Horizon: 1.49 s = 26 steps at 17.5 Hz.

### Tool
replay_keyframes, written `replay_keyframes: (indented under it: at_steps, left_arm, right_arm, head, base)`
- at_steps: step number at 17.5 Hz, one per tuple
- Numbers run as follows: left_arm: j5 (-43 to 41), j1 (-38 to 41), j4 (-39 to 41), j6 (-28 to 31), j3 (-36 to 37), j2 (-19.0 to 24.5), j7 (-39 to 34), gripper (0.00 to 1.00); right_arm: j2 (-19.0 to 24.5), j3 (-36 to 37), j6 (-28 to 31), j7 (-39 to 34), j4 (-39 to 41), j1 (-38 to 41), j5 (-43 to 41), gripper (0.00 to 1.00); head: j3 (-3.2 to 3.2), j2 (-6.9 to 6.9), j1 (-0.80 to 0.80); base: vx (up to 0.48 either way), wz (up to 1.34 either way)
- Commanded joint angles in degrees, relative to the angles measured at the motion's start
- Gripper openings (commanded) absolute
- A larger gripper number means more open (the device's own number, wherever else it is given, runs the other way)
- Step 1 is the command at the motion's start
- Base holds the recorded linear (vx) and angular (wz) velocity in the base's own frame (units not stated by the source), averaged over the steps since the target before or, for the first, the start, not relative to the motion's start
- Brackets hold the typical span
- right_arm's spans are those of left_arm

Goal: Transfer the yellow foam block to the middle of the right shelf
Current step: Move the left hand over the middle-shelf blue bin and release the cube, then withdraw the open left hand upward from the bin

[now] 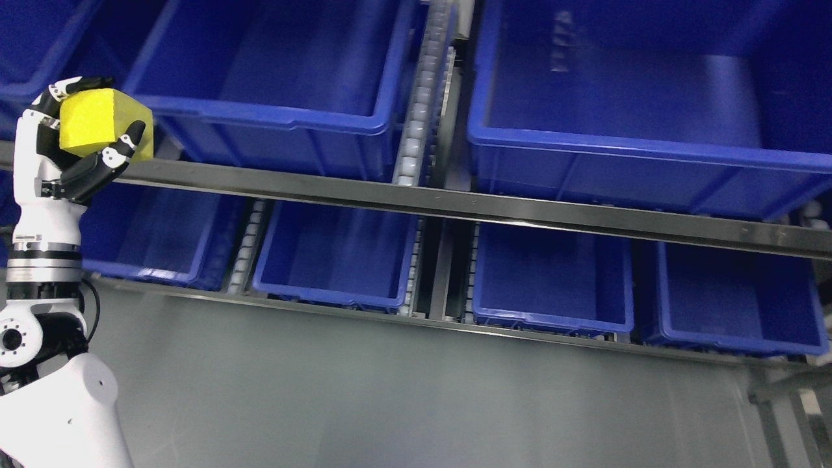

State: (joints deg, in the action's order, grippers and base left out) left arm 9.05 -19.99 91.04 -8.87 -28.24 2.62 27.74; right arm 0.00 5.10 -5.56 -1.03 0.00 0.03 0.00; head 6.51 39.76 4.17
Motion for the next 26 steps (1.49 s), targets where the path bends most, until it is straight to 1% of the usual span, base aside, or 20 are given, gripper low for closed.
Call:
replay_keyframes:
  at_steps: [1,4,11,12,14,15,16,17,18,19,22,26]
  left_arm:
    - [0.6,-1.0,-0.1,0.4,0.0,1.2,0.0,0.29]
    - [1.2,-1.5,-0.2,0.5,0.3,2.3,0.1,0.29]
    - [1.3,-2.4,-0.4,1.4,1.7,2.1,0.0,0.29]
    - [1.3,-3.0,-0.4,2.0,2.0,2.2,0.0,0.29]
    - [1.1,-5.7,-0.7,5.3,2.4,2.7,-0.2,0.29]
    - [0.5,-7.8,-0.8,7.7,2.3,2.8,-0.6,0.32]
    - [-2.1,-10.2,-1.6,10.9,2.3,3.0,-0.8,0.5]
    - [-7.8,-12.9,-3.0,14.7,2.5,3.4,-0.8,0.76]
    - [-16.1,-15.1,-4.5,17.4,2.5,3.1,-0.8,1.0]
    - [-17.8,-15.2,-4.5,17.4,2.6,2.7,-0.8,1.0]
    - [-17.7,-15.8,-4.3,17.7,5.6,2.6,-0.7,1.0]
    - [-17.6,-15.8,-4.0,17.0,6.8,2.4,-0.7,1.0]
  right_arm:
    - [-1.0,0.0,-0.1,0.0,1.0,-0.1,0.0,1.0]
    - [-1.0,0.0,0.0,0.0,1.0,-0.1,0.0,1.0]
    - [-1.0,0.0,-0.1,0.0,1.0,-0.1,0.0,1.0]
    - [-1.0,0.0,0.0,0.0,1.0,-0.2,-0.1,1.0]
    - [-1.0,0.0,0.0,0.0,1.0,-0.1,0.0,1.0]
    - [-1.0,0.0,0.0,0.0,1.0,-0.2,0.0,1.0]
    - [-1.0,0.0,0.0,0.0,1.0,-0.1,-0.1,1.0]
    - [-1.0,0.0,0.0,0.0,1.0,-0.2,0.0,1.0]
    - [-1.0,0.0,0.0,0.0,1.0,-0.2,0.0,1.0]
    - [-1.0,0.0,0.0,0.0,1.0,-0.2,-0.1,1.0]
    - [-1.0,0.0,0.0,0.0,1.0,-0.2,0.0,1.0]
    - [-1.0,0.0,0.0,0.0,1.0,-0.2,0.0,1.0]
  head:
    - [0.0,0.0,0.0]
    - [0.0,0.0,0.0]
    - [0.0,0.01,0.0]
    - [0.0,0.02,0.0]
    - [0.0,0.01,0.0]
    - [0.0,0.02,0.0]
    - [0.0,0.02,0.0]
    - [0.0,0.01,0.0]
    - [0.0,0.01,0.0]
    - [0.0,0.01,0.0]
    - [0.0,0.01,0.0]
    - [0.0,0.02,0.0]
  base:
    - [0.173,-1.01]
    - [0.174,-0.68]
    - [0.103,-0.3]
    - [0.036,-0.03]
    - [0.0,0.0]
    - [0.0,0.0]
    - [0.0,0.0]
    - [-0.017,0.04]
    - [-0.017,0.04]
    - [-0.011,0.01]
    - [-0.007,0.0]
    - [0.0,0.0]
